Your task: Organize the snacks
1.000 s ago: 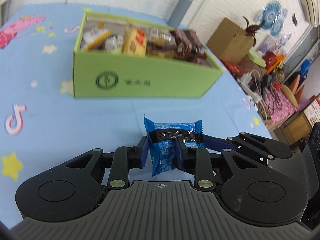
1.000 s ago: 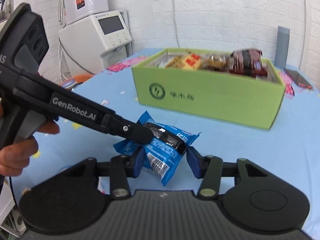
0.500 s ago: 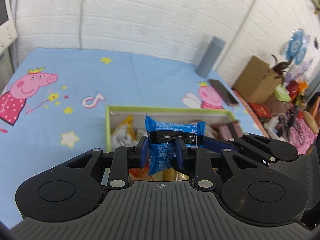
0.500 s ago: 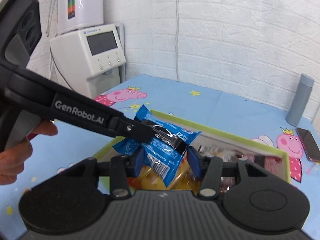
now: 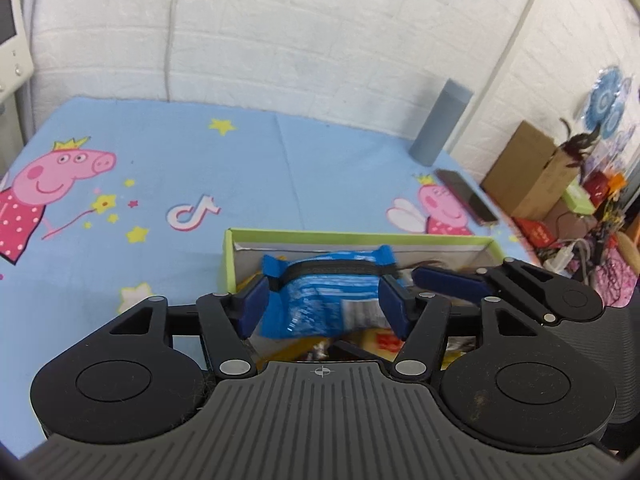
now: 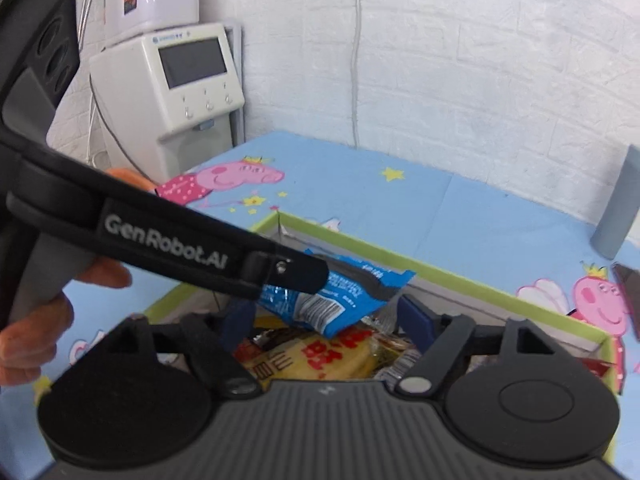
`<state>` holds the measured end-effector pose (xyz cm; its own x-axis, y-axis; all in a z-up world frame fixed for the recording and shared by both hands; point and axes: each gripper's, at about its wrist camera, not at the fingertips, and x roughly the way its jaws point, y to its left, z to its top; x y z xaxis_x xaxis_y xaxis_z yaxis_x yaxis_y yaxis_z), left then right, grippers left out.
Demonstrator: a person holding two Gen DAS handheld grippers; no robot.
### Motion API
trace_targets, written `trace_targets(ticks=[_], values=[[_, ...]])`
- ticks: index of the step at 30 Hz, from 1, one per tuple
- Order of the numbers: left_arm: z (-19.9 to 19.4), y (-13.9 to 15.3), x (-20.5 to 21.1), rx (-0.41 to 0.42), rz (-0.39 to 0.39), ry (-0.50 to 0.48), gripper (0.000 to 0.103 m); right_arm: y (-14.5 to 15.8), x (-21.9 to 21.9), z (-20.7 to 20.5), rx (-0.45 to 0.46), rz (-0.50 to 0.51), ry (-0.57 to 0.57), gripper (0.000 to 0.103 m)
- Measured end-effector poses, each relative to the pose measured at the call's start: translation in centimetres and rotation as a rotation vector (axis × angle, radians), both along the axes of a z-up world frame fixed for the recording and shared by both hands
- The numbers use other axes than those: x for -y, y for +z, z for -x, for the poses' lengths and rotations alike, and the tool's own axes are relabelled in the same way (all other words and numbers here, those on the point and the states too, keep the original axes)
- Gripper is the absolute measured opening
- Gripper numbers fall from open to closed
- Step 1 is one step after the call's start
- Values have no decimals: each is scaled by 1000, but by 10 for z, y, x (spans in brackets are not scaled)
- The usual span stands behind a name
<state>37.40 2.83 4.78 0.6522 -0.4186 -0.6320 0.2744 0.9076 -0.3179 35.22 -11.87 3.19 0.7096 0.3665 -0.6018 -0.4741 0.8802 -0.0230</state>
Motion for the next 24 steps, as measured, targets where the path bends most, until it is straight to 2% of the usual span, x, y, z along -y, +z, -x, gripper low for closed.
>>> trace_targets(ticks=[1, 3, 6, 9, 13, 16, 20, 24], values=[[10, 7, -1, 18, 6, -3, 52, 8, 4, 11, 26, -8, -10, 87], [37, 22, -2, 64, 18, 2, 64, 22, 14, 35, 63, -24, -41, 91], [82, 36, -3, 124, 22, -2, 69, 36, 31, 79, 101, -59, -71, 92], [128, 36, 0, 154, 20, 0, 73, 37, 48, 126, 105, -92, -117, 92], [190, 11, 7, 153, -12, 29, 78, 17, 70, 185, 73, -117, -212, 92], [233, -25, 16, 118, -68, 81, 78, -6, 89, 226, 13, -165, -276, 92], [271, -60, 31, 71, -135, 158, 78, -31, 112, 278, -30, -225, -443, 92], [300, -66, 45, 84, -156, 187, 78, -33, 118, 316, 45, -293, -587, 92]])
